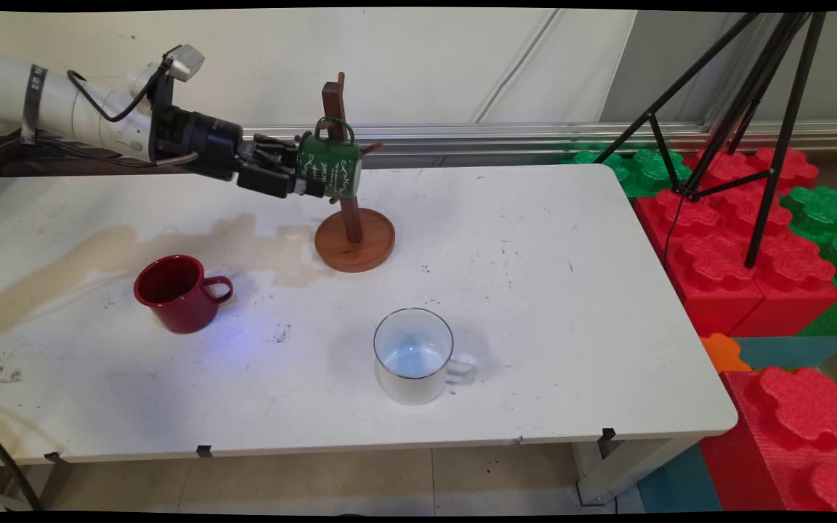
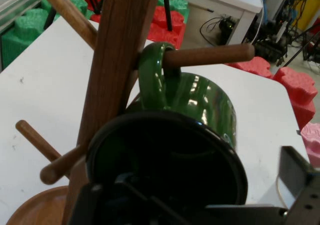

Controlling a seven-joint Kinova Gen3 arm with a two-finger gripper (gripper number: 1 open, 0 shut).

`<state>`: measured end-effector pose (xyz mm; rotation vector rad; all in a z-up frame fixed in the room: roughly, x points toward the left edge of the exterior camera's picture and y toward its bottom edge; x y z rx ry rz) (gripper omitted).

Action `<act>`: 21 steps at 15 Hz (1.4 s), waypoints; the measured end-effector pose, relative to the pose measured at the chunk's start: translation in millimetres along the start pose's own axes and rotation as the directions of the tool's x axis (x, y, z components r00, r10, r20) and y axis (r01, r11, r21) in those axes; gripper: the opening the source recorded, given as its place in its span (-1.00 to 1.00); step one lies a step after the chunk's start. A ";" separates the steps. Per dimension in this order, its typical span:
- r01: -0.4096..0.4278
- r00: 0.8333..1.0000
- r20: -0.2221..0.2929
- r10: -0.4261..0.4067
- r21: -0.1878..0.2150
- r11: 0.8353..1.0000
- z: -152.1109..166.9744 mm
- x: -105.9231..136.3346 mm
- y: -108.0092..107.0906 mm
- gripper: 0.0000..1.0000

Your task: Pick up the green mug from the rack, then place the picked object on the table

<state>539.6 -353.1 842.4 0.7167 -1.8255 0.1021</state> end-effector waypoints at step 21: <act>0.047 0.999 -0.012 -0.048 -0.077 0.996 -4.4 -4.1 14.0 -1.00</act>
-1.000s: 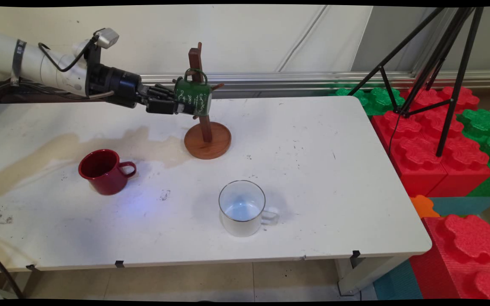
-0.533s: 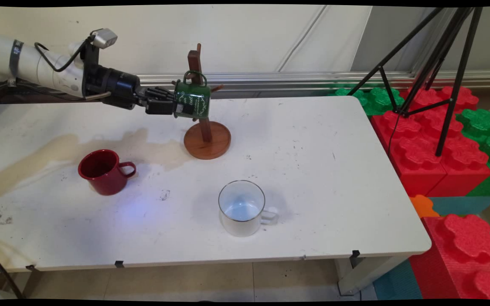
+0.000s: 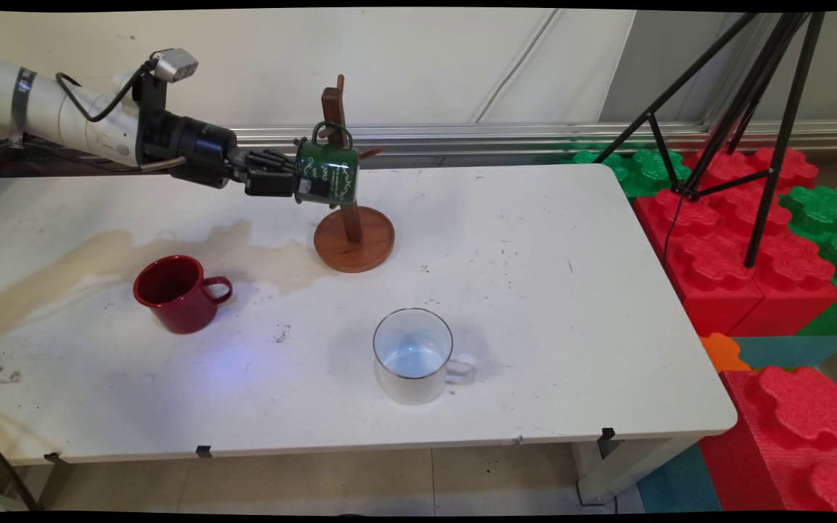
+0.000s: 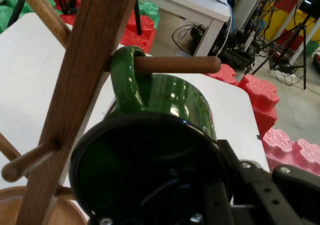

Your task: Place the picked object on the table

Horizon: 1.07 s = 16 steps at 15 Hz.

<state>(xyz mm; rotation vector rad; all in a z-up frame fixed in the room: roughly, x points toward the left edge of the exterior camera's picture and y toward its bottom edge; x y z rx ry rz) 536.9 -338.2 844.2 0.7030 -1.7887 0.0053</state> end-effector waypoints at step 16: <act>-0.044 0.999 -0.031 0.043 -0.053 0.998 -18.4 14.2 27.5 -1.00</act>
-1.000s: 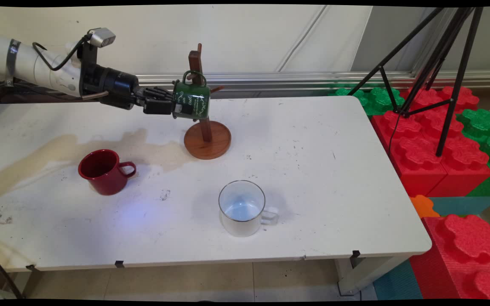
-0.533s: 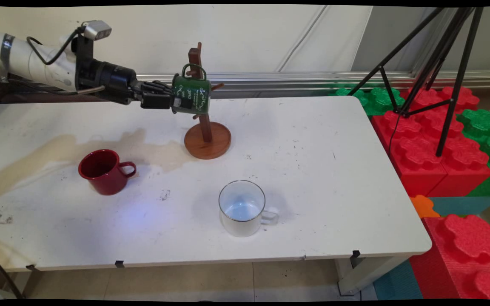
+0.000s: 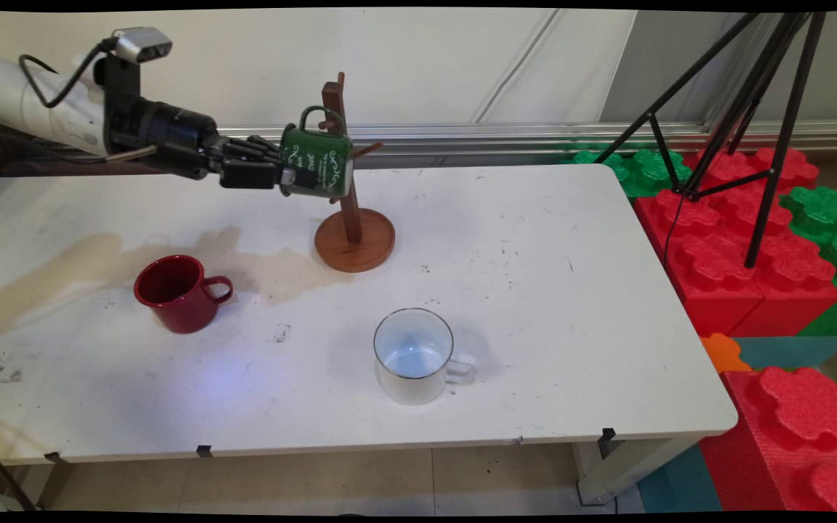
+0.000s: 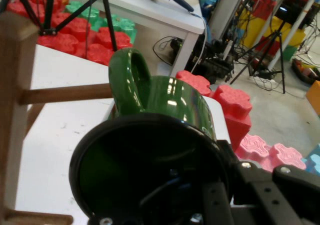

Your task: Place the picked object on the table

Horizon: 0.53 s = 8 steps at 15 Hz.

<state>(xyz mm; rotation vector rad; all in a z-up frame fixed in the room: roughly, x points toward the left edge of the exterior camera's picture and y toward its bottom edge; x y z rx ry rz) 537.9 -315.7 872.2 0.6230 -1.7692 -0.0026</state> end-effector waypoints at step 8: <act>-0.038 0.999 0.023 0.039 -0.044 0.998 -20.0 1.7 25.6 -1.00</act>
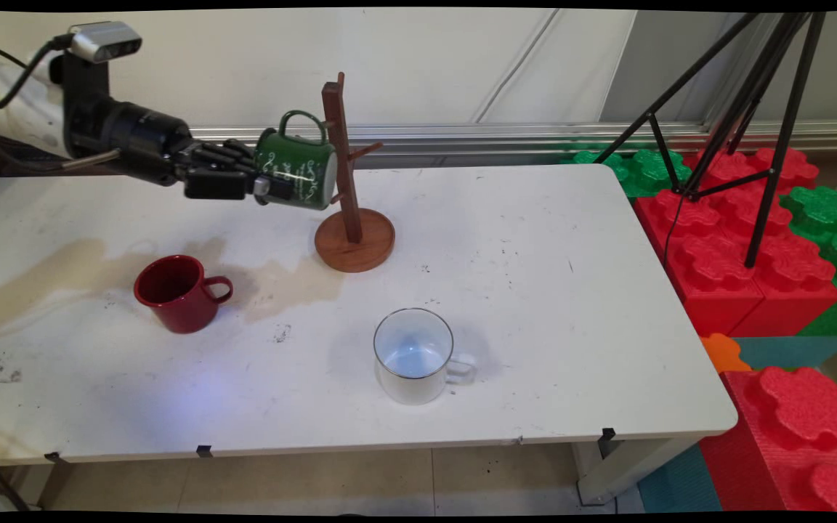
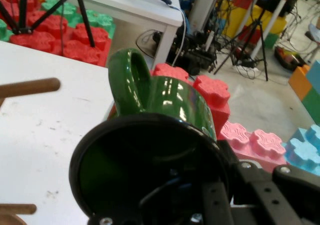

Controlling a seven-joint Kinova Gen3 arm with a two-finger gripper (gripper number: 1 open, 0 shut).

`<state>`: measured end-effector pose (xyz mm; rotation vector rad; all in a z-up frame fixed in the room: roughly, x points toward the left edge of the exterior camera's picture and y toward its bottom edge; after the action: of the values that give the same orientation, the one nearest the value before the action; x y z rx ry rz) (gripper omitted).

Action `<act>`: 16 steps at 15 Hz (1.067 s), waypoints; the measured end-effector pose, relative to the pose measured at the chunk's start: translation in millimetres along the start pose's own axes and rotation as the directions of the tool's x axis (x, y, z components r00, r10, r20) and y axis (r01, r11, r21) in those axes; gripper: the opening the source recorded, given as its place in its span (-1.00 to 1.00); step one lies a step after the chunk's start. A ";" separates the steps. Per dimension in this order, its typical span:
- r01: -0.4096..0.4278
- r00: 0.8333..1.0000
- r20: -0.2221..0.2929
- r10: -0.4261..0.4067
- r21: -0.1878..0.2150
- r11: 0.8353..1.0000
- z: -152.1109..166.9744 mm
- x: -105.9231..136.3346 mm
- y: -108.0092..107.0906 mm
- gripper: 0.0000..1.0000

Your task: Place the picked object on the table

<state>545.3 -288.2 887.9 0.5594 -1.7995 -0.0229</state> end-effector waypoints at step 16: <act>-0.171 0.961 0.234 0.145 0.094 0.981 -67.1 -13.1 6.8 -1.00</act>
<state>606.7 -259.2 898.8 0.5072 -2.0739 0.1307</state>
